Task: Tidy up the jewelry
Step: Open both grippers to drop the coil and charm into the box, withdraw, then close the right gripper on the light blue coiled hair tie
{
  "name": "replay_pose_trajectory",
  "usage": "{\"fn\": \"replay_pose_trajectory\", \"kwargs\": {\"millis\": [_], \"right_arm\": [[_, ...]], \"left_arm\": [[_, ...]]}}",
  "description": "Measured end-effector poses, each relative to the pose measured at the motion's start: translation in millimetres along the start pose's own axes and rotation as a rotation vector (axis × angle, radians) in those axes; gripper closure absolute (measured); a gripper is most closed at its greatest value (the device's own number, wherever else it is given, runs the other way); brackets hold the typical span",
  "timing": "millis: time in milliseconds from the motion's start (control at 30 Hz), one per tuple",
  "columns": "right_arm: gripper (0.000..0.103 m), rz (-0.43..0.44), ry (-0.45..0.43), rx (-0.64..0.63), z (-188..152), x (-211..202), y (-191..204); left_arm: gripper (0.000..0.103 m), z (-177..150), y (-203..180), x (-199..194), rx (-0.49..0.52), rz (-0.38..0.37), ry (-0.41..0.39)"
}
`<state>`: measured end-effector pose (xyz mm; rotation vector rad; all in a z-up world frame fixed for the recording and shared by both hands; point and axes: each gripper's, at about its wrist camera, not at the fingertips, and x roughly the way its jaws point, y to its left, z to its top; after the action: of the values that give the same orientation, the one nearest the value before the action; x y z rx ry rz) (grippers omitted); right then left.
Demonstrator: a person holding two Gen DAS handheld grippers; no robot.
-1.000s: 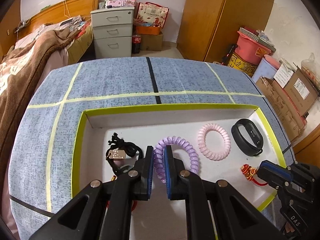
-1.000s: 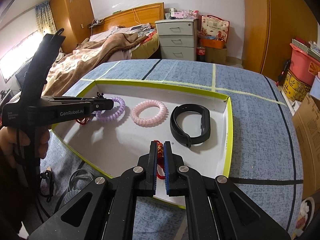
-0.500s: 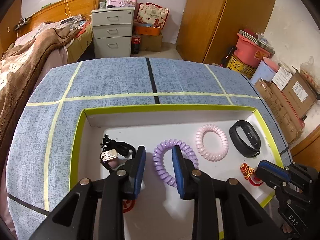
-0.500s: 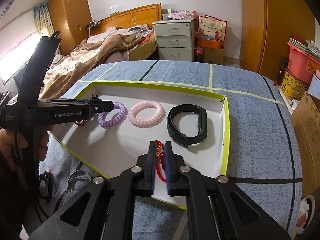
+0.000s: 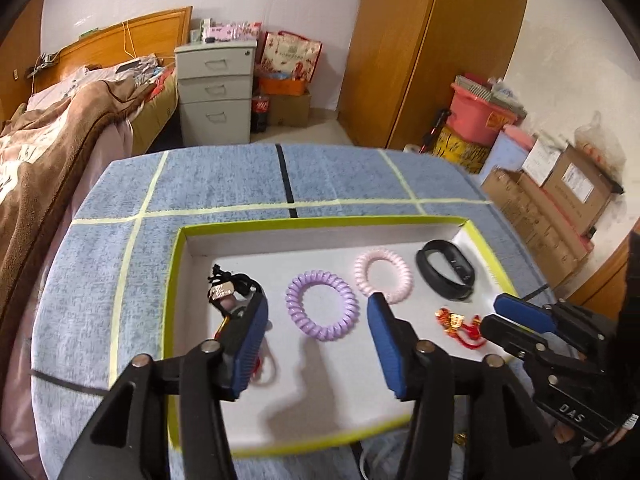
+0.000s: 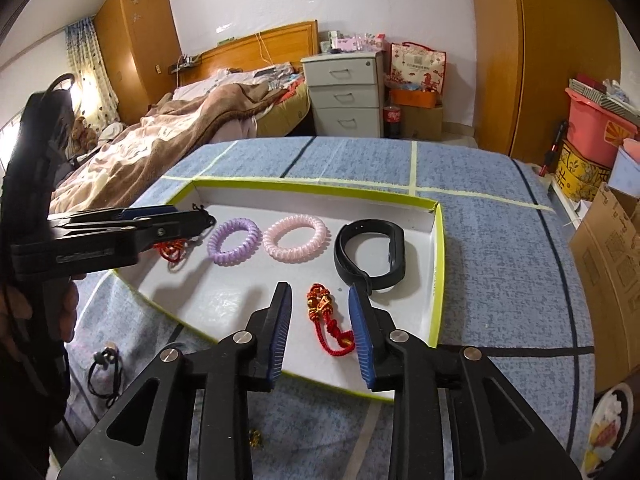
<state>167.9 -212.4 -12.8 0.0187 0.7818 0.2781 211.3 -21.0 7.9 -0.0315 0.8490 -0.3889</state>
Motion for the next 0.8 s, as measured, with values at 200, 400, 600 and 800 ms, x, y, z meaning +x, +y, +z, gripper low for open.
{"fn": "replay_pose_trajectory", "kwargs": {"millis": [200,400,600,800], "right_arm": [[0.063,0.010,-0.028,0.001,-8,-22,8],[0.062,0.037,-0.034,-0.009,-22,-36,20],[0.057,0.067,-0.031,-0.018,-43,-50,40],[0.057,0.082,0.030,-0.011,-68,-49,64]], "left_arm": [[0.047,-14,2,-30,-0.008,0.017,-0.033],[0.045,-39,12,-66,-0.049,0.014,-0.085],[0.041,-72,22,-95,-0.084,0.033,-0.126],[0.041,-104,31,-108,-0.126,0.031,-0.120]]}}
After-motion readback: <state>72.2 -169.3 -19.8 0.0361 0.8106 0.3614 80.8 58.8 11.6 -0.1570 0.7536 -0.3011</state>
